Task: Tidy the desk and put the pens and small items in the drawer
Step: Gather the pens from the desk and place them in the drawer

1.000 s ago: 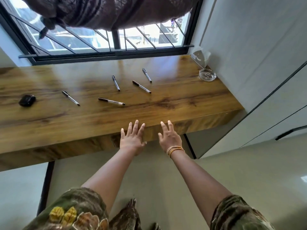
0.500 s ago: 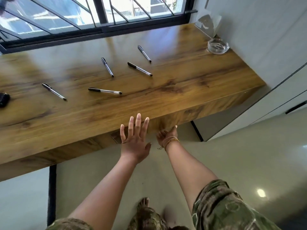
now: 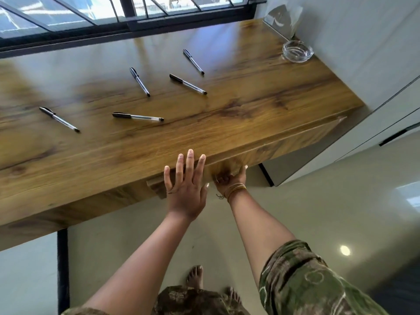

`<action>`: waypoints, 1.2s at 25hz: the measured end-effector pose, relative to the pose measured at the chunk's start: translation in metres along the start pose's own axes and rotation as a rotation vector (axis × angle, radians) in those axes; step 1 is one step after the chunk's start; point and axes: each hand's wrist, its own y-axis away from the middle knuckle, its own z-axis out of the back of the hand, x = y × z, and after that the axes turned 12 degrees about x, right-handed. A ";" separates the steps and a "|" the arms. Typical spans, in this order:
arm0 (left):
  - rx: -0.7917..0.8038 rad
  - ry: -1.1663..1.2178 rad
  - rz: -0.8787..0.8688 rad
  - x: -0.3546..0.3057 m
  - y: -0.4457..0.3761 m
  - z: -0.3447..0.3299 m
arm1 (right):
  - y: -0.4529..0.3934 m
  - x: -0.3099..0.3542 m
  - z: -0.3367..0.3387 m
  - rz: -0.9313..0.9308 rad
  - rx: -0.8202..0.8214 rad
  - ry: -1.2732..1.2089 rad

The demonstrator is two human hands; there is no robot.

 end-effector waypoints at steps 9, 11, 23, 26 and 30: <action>0.078 0.197 0.109 -0.053 0.071 0.024 | 0.090 0.009 0.064 0.074 -0.273 0.294; 0.085 0.289 0.181 -0.068 0.084 0.034 | 0.128 0.018 0.068 0.366 -0.476 0.653; 0.184 0.402 0.224 -0.135 0.201 0.054 | 0.251 0.031 0.116 0.632 -0.037 2.638; 0.257 0.397 0.101 -0.135 0.236 0.055 | 0.285 0.020 0.149 0.733 -0.116 2.625; 0.326 0.395 0.076 -0.134 0.249 0.070 | 0.300 0.013 0.153 0.586 -0.191 2.689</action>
